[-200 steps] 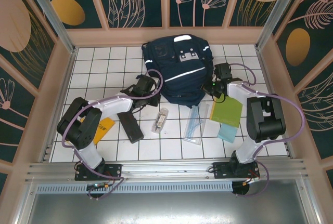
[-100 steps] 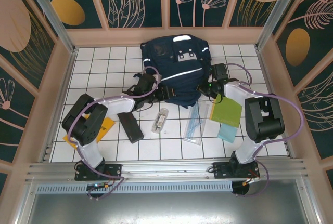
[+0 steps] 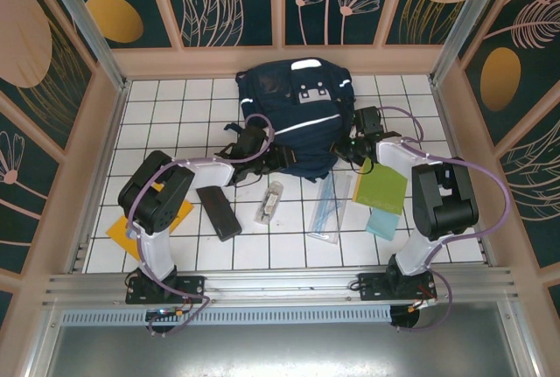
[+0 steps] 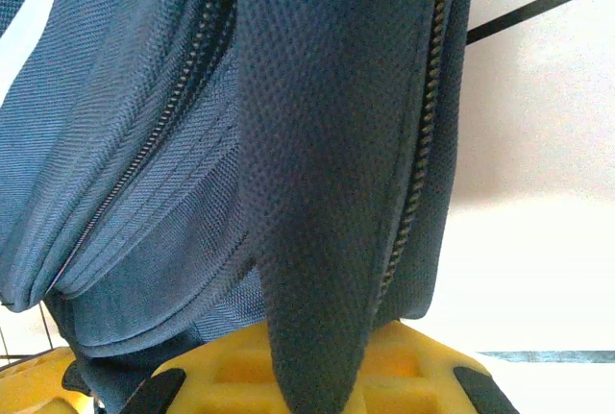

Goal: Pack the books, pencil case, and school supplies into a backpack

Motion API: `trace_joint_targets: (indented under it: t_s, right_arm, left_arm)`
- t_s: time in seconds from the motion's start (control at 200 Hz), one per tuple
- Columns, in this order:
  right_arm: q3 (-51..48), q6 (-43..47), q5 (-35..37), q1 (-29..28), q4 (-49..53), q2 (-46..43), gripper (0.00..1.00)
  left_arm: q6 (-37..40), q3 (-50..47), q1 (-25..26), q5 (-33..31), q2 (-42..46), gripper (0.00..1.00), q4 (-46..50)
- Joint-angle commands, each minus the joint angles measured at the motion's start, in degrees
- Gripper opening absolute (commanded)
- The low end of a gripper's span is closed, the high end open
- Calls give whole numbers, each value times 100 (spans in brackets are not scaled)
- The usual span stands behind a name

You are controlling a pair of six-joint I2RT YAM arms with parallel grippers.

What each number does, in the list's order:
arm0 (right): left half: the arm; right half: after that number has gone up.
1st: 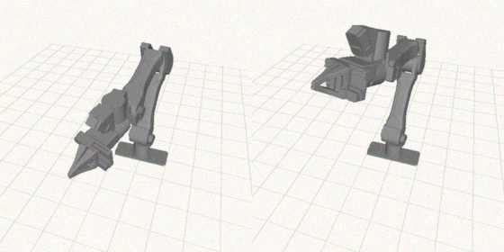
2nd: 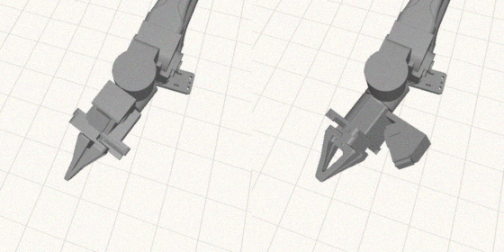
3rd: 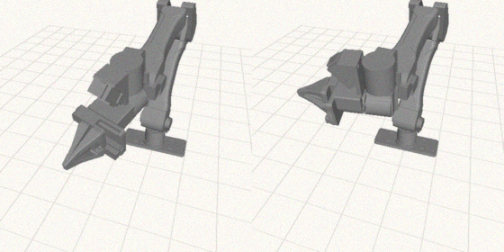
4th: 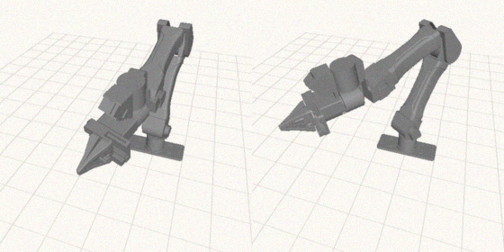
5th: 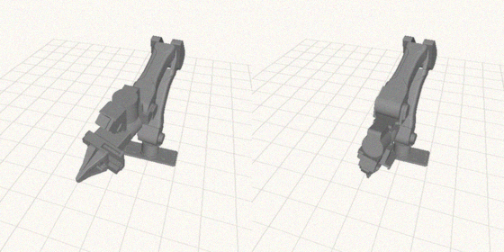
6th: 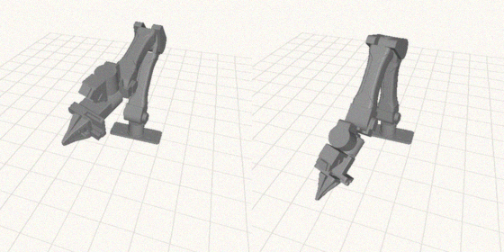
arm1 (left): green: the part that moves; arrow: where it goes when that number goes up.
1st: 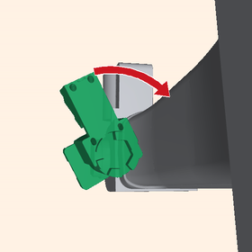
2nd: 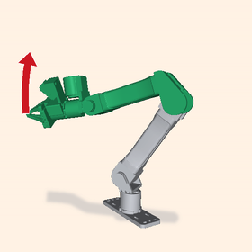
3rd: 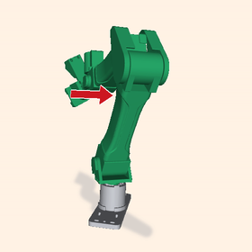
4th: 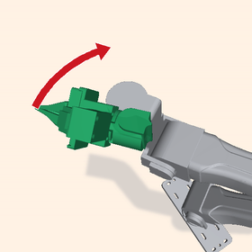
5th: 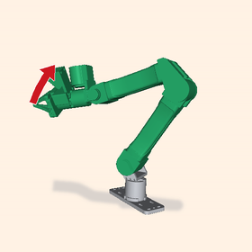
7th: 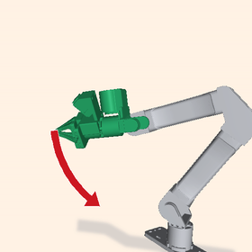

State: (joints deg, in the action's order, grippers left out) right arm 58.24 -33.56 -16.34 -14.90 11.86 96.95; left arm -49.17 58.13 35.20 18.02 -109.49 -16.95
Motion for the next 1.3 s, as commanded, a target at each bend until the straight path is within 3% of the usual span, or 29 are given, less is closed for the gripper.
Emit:
trace_joint_targets:
  t_s: [0.0,0.34,0.635,0.821,0.971,1.171,1.296]
  right_arm:
    - [5,-27,-268,-145,-516,-92,0]
    - [12,121,-138,-151,-372,-152,0]
    - [-9,127,-27,-21,-342,-169,0]
    - [-120,-135,-397,293,-539,-356,0]
    - [-231,-410,-684,403,-781,-380,0]
    - [-342,-471,-761,426,-869,-440,0]
    - [-359,-366,-831,427,-839,-505,0]
  left_arm:
    - [-63,294,15,-274,-247,46,-513]
    - [101,83,-37,-846,3,0,-801]
    - [597,-205,-138,-826,370,0,-391]
    - [536,-1113,-411,-1146,814,0,-541]
    - [354,-1461,-521,-1614,1091,0,-935]
    - [121,-1586,-808,-2779,1238,0,-1312]
    - [202,-1618,-1104,-2973,1159,0,-1834]
